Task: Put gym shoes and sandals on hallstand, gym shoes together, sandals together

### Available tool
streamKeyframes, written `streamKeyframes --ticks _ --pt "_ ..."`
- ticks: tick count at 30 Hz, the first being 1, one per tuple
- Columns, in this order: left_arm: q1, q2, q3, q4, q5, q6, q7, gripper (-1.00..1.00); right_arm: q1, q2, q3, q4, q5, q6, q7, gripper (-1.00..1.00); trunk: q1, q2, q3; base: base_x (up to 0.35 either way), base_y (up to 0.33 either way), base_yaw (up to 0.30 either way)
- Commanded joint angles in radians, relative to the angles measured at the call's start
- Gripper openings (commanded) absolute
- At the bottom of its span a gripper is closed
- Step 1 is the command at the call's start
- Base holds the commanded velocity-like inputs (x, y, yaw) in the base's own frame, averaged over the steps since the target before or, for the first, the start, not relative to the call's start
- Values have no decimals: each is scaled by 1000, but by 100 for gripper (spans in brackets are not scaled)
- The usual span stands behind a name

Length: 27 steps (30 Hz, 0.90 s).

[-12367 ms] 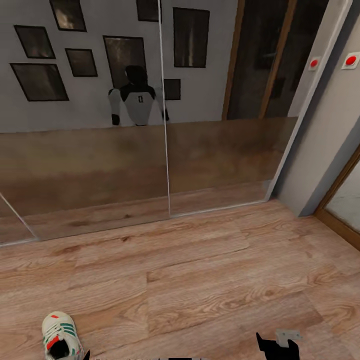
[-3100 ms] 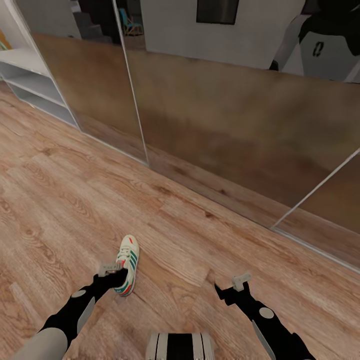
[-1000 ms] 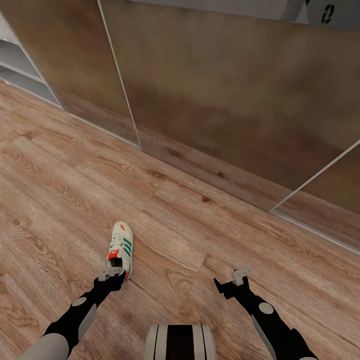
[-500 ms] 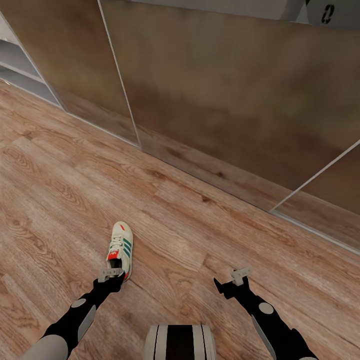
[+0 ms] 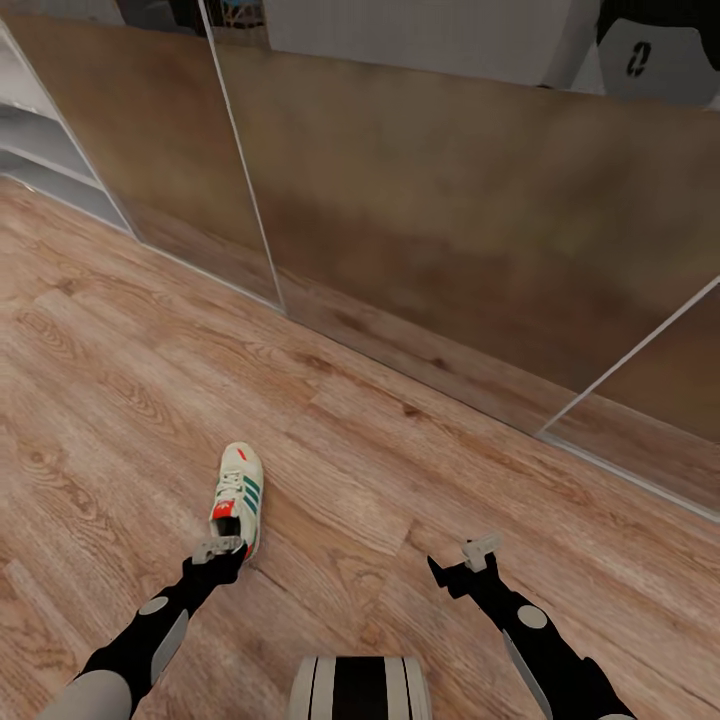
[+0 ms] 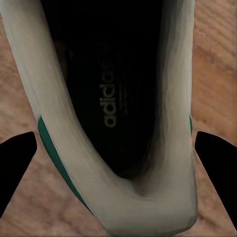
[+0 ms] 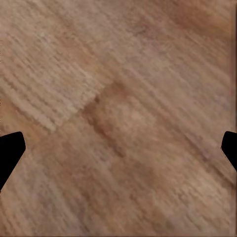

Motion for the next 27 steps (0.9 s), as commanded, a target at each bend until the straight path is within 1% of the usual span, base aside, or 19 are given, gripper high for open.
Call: streamKeyframes --ticks 1,5,6,11,12,13,14,16,17,20,23,24,27 --pt "0 1 5 -1 4 1 -10 -100 0 -1 2 1 5 -4 0 100 -1 0 3 0 0 0" --pt "0 6 11 -9 3 4 -13 -100 0 -3 2 1 5 -5 0 100 -2 1 19 0 0 0" --pt "0 20 15 -18 3 9 -15 -100 0 -3 3 1 5 -5 1 100 -3 1 23 0 0 0" --pt "0 54 16 -26 4 13 -17 -100 1 -4 3 2 5 -6 1 100 -5 2 42 0 0 0" --pt "0 69 16 -26 4 14 -18 -100 1 -4 3 2 6 -7 0 100 -5 3 46 0 0 0" --pt "1 76 17 -24 3 14 -18 -100 1 -4 3 3 6 -7 0 100 -6 3 50 0 0 0" --pt "104 114 26 -26 2 5 -18 -100 1 -31 2 6 6 -9 0 100 -6 3 55 0 0 -49" --pt "161 115 31 -28 3 0 -12 -100 6 -60 3 9 5 -10 -1 100 -7 4 66 0 0 -48" --pt "177 114 32 -28 3 -2 -11 -100 11 -64 3 10 5 -10 -1 100 -8 4 71 0 0 -25" --pt "202 113 33 -28 4 -4 -10 -100 26 -69 2 10 6 -12 -2 100 -9 5 87 0 0 -15" --pt "219 112 33 -26 4 -14 -9 -100 38 -75 2 11 6 -13 -2 100 -10 5 104 0 0 -7" --pt "231 112 34 -26 4 -27 -8 -100 47 -82 2 11 5 -16 -2 100 -11 5 109 0 0 -3" --pt "250 112 41 -26 4 -55 -8 -100 65 -89 2 12 4 -25 -3 100 -12 6 125 0 0 -2"
